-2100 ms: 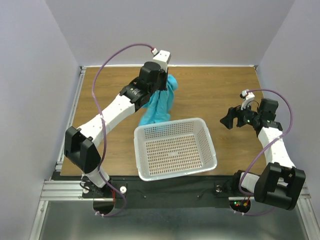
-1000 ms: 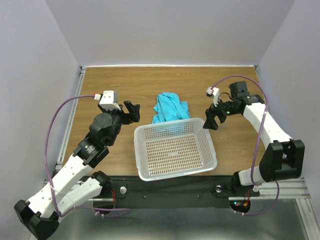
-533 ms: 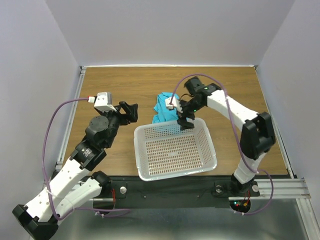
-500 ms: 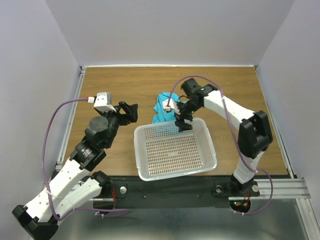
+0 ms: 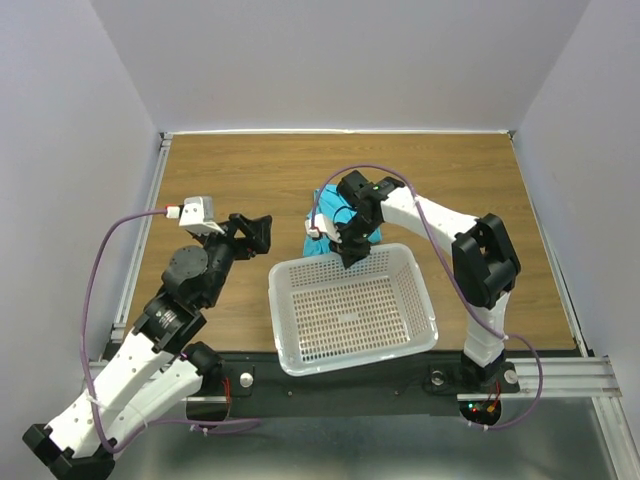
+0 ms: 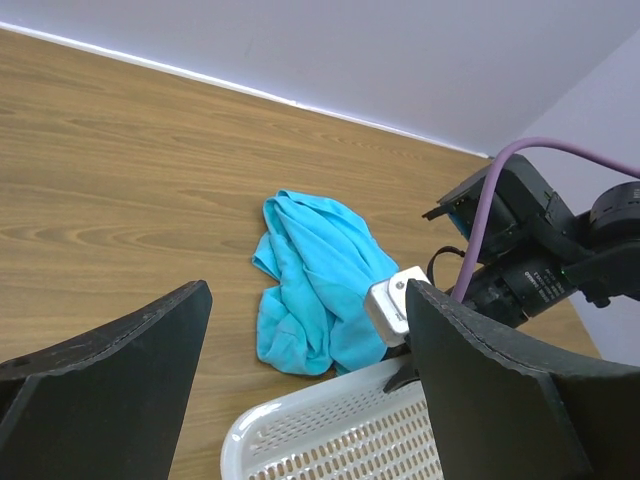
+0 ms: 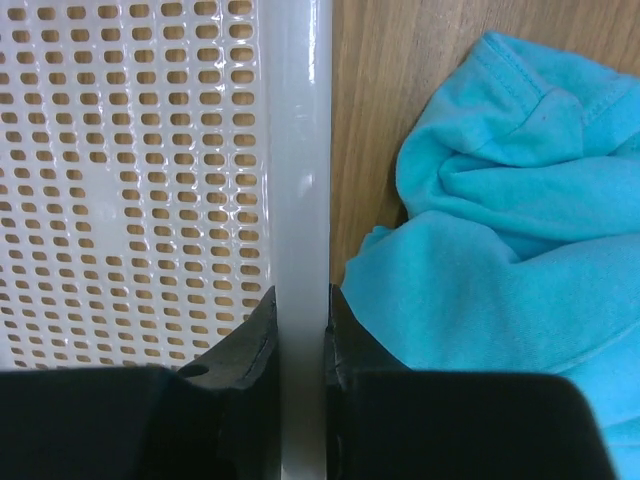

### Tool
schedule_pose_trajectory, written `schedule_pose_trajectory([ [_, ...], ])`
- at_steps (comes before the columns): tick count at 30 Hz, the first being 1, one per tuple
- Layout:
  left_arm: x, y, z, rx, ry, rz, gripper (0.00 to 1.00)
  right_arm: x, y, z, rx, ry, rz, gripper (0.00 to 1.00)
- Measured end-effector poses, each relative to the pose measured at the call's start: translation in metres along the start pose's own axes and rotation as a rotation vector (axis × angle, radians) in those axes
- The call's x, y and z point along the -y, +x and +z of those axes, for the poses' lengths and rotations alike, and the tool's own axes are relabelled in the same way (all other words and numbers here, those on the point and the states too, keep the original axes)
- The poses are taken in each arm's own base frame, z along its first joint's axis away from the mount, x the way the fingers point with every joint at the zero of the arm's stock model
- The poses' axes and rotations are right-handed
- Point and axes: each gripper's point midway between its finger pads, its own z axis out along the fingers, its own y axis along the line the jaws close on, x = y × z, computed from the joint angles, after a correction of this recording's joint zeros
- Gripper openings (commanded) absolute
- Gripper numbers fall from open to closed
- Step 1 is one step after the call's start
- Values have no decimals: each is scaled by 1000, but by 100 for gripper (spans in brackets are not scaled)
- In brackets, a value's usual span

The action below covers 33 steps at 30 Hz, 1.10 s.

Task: Fold and stack the t-shirts
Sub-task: Move the tshirt to the center of the board

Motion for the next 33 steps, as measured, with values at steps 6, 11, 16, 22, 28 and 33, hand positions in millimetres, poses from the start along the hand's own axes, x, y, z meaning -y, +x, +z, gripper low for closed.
schedule_pose_trajectory([
  [6, 2, -6, -6, 20, 15, -16, 90, -5, -11, -7, 14, -8, 70, 1],
  [11, 3, -15, -14, 46, 30, -29, 90, 14, -49, -55, 162, 69, 164, 1],
  [16, 4, -27, -23, 88, 45, -46, 90, 59, -31, -165, 369, 294, 329, 0],
  [22, 3, -27, -23, 89, 42, -40, 90, 82, 57, -274, 450, 603, 636, 1],
  [28, 3, -25, -21, 87, 46, -37, 90, 90, 165, -344, 386, 957, 913, 1],
  [33, 3, -16, -19, 73, 56, -31, 90, 108, 237, -357, 271, 1116, 1075, 0],
])
